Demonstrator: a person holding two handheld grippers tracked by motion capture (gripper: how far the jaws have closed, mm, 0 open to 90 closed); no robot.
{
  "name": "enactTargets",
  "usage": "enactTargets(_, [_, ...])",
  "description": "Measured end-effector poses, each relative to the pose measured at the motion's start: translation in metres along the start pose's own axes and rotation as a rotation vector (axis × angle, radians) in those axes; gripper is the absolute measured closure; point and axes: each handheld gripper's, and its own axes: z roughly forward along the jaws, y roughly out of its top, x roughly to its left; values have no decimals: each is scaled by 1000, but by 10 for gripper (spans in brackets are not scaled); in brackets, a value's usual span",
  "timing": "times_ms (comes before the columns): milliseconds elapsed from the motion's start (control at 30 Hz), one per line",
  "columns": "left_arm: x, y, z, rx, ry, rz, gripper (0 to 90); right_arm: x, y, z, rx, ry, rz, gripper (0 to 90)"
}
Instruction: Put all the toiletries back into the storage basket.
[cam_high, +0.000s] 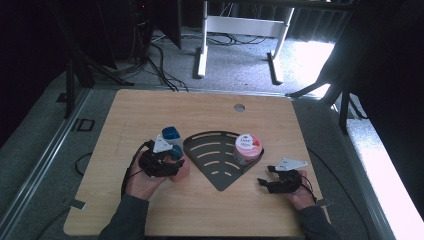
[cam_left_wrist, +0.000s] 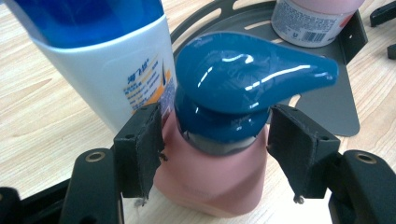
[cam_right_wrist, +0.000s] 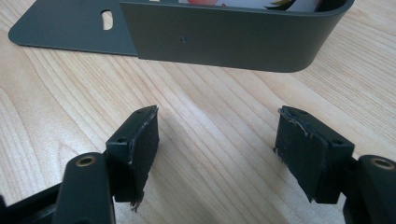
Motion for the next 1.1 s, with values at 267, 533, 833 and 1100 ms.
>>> enactTargets(267, [2,4,4,-19,-14,-22,372,0,0,0,0,0,0,298])
enactTargets(533, [2,6,6,-39,-12,-38,395,0,0,0,0,1,1,297])
enactTargets(833, [3,8,7,-48,-8,-48,431,0,0,0,0,1,2,297])
enactTargets(1100, [3,9,6,-57,-13,-43,486,0,0,0,0,2,1,297])
